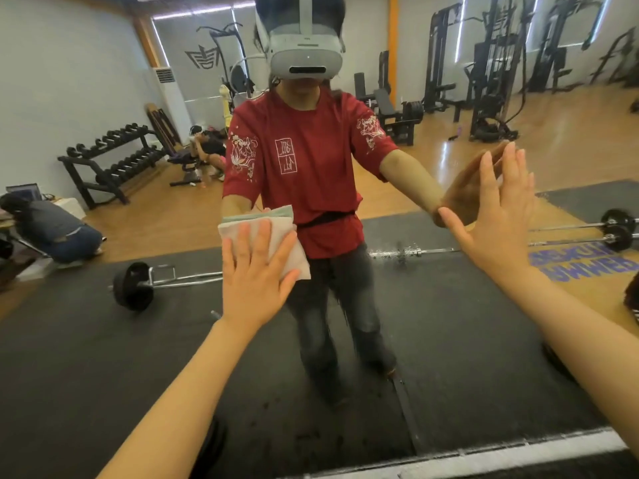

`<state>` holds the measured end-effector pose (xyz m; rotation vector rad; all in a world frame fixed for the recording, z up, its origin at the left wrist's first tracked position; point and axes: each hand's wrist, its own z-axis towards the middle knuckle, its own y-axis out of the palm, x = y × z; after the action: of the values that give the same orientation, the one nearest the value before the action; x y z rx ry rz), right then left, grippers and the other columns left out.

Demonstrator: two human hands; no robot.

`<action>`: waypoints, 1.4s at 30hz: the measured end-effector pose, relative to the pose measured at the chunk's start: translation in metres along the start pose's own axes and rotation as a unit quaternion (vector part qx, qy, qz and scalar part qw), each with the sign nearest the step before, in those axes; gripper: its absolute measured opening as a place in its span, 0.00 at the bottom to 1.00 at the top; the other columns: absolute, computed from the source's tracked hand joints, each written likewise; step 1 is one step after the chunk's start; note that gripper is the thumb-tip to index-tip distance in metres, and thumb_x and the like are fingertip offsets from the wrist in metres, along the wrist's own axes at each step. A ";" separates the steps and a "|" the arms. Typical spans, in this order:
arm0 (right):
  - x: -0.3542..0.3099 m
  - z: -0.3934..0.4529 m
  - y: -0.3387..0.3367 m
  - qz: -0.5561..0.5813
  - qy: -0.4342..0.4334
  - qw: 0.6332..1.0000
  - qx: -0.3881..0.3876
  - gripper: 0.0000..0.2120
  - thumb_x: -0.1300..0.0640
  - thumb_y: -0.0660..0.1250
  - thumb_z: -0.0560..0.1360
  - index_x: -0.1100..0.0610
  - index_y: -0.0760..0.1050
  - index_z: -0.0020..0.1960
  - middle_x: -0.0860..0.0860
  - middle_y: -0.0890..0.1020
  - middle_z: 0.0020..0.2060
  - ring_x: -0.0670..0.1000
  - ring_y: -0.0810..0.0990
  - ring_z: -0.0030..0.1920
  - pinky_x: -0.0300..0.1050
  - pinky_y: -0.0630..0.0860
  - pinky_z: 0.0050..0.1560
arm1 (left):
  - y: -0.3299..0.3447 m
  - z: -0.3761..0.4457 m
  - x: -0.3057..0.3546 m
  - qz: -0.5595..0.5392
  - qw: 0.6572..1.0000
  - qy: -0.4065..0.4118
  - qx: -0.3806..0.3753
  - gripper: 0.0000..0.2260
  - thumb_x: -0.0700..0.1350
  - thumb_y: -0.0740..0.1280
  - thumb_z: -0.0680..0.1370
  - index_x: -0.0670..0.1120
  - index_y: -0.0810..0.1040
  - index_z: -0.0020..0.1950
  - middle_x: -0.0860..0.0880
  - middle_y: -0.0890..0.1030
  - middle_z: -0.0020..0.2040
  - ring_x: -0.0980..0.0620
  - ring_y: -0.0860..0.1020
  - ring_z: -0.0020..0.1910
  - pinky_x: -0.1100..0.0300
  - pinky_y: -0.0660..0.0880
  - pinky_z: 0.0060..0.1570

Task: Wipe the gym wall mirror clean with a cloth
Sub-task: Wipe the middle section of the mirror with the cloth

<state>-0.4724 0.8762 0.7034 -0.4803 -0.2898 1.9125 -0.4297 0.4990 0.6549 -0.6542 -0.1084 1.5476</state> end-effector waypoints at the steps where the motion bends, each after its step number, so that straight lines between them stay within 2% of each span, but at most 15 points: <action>1: 0.000 0.000 0.001 0.001 -0.001 1.000 0.001 0.41 0.39 0.62 0.77 0.59 0.52 0.80 0.64 0.52 0.78 0.63 0.48 0.78 0.61 0.45 0.76 | 0.001 0.005 0.012 -0.012 1.000 -0.007 0.002 0.33 0.60 0.57 0.79 0.56 0.46 0.81 0.45 0.39 0.80 0.39 0.38 0.78 0.40 0.38 0.75; 4: 0.000 -0.001 0.001 -0.002 -0.003 1.000 -0.002 0.41 0.39 0.63 0.77 0.58 0.51 0.80 0.64 0.51 0.78 0.63 0.47 0.79 0.59 0.43 0.76 | 0.003 0.026 0.059 -0.030 0.998 0.048 -0.008 0.32 0.60 0.57 0.80 0.58 0.48 0.80 0.45 0.39 0.81 0.38 0.38 0.78 0.39 0.38 0.75; 8: 0.002 0.000 -0.002 -0.004 -0.005 1.000 -0.012 0.41 0.39 0.63 0.77 0.57 0.50 0.80 0.64 0.50 0.78 0.62 0.46 0.79 0.54 0.41 0.76 | 0.000 0.040 0.091 -0.010 0.995 0.091 -0.029 0.31 0.59 0.58 0.80 0.57 0.50 0.80 0.45 0.46 0.81 0.40 0.37 0.78 0.41 0.40 0.75; 11: 0.002 0.000 -0.003 -0.003 -0.005 1.000 -0.012 0.41 0.39 0.63 0.77 0.57 0.49 0.80 0.64 0.50 0.78 0.62 0.46 0.79 0.54 0.41 0.76 | 0.001 0.032 0.060 0.005 0.991 0.131 -0.013 0.31 0.58 0.59 0.81 0.54 0.52 0.81 0.47 0.48 0.81 0.42 0.38 0.79 0.43 0.39 0.76; 14: 0.002 0.000 -0.002 0.001 -0.003 1.000 -0.013 0.41 0.39 0.64 0.77 0.57 0.49 0.80 0.64 0.50 0.78 0.62 0.46 0.79 0.53 0.40 0.76 | 0.001 0.004 0.002 0.015 0.994 0.104 0.009 0.33 0.59 0.59 0.80 0.54 0.48 0.81 0.46 0.46 0.81 0.43 0.41 0.79 0.43 0.43 0.76; 17: 0.003 -0.001 -0.004 0.001 -0.006 1.000 -0.015 0.42 0.40 0.65 0.77 0.58 0.50 0.80 0.65 0.50 0.78 0.63 0.47 0.78 0.52 0.40 0.76 | 0.000 -0.024 -0.042 0.038 0.994 0.105 0.005 0.34 0.60 0.58 0.79 0.54 0.47 0.81 0.46 0.43 0.81 0.42 0.43 0.79 0.44 0.42 0.76; 21: 0.003 0.000 -0.005 -0.008 -0.005 1.000 -0.017 0.42 0.39 0.64 0.77 0.58 0.49 0.80 0.64 0.50 0.78 0.63 0.47 0.78 0.57 0.43 0.76 | 0.007 -0.026 -0.030 0.031 0.996 0.087 0.001 0.33 0.61 0.57 0.79 0.56 0.47 0.81 0.45 0.43 0.81 0.39 0.43 0.79 0.41 0.41 0.76; 25: 0.002 0.001 -0.004 -0.012 -0.003 1.000 -0.017 0.42 0.39 0.64 0.77 0.58 0.50 0.80 0.65 0.51 0.78 0.64 0.47 0.78 0.61 0.47 0.76 | 0.021 -0.016 0.031 0.033 0.982 0.188 0.000 0.30 0.59 0.58 0.80 0.57 0.53 0.80 0.45 0.46 0.81 0.39 0.44 0.79 0.41 0.40 0.76; 28: 0.003 0.001 -0.005 -0.012 -0.006 1.000 -0.014 0.42 0.39 0.65 0.76 0.59 0.52 0.79 0.65 0.52 0.77 0.64 0.49 0.78 0.64 0.50 0.76 | 0.027 -0.005 0.084 0.000 0.965 0.260 -0.025 0.32 0.55 0.66 0.77 0.55 0.57 0.79 0.46 0.53 0.80 0.41 0.42 0.79 0.42 0.39 0.76; 31: 0.005 0.001 -0.007 -0.015 -0.018 1.000 -0.009 0.42 0.40 0.67 0.75 0.61 0.55 0.79 0.66 0.54 0.77 0.65 0.51 0.77 0.66 0.54 0.74 | 0.026 0.013 0.088 0.017 0.943 0.331 -0.028 0.35 0.55 0.68 0.76 0.53 0.57 0.80 0.48 0.54 0.80 0.43 0.44 0.79 0.44 0.35 0.76; 33: 0.006 0.002 -0.007 -0.024 -0.019 0.999 -0.010 0.42 0.39 0.66 0.75 0.61 0.56 0.79 0.65 0.55 0.77 0.65 0.51 0.77 0.65 0.54 0.75 | 0.008 0.047 0.079 0.018 0.951 0.310 -0.007 0.36 0.58 0.66 0.76 0.52 0.55 0.80 0.47 0.52 0.80 0.43 0.45 0.78 0.44 0.34 0.75; 35: 0.006 0.001 -0.007 -0.032 -0.014 0.999 -0.020 0.41 0.38 0.64 0.76 0.60 0.54 0.79 0.64 0.54 0.78 0.64 0.50 0.78 0.64 0.53 0.76 | -0.014 0.090 0.078 0.013 0.976 0.216 0.031 0.34 0.59 0.60 0.78 0.51 0.52 0.81 0.45 0.49 0.80 0.41 0.44 0.78 0.43 0.36 0.76; 38: 0.009 0.001 -0.009 -0.035 -0.021 0.999 -0.029 0.38 0.42 0.64 0.78 0.60 0.54 0.79 0.64 0.54 0.78 0.63 0.51 0.78 0.63 0.53 0.76 | -0.031 0.127 0.087 -0.009 0.992 0.119 0.031 0.33 0.59 0.56 0.80 0.51 0.47 0.81 0.44 0.47 0.81 0.39 0.45 0.78 0.41 0.40 0.74; 40: 0.013 0.001 -0.012 -0.029 -0.033 0.999 -0.032 0.35 0.45 0.63 0.79 0.60 0.55 0.79 0.64 0.55 0.78 0.63 0.51 0.78 0.64 0.56 0.75 | -0.024 0.120 0.095 -0.016 0.991 0.126 0.035 0.32 0.58 0.55 0.81 0.51 0.48 0.81 0.44 0.46 0.81 0.39 0.45 0.78 0.41 0.40 0.75; 42: 0.015 0.000 -0.014 -0.028 -0.046 0.998 -0.031 0.33 0.47 0.62 0.80 0.60 0.57 0.78 0.65 0.55 0.77 0.64 0.53 0.78 0.65 0.58 0.74 | -0.006 0.093 0.108 -0.013 0.977 0.210 0.033 0.31 0.56 0.58 0.80 0.52 0.53 0.81 0.46 0.50 0.81 0.39 0.46 0.78 0.42 0.37 0.75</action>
<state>-0.4655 0.8952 0.7068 -0.4222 -0.4183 1.8785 -0.4612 0.6310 0.6987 -0.9088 0.2506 1.3510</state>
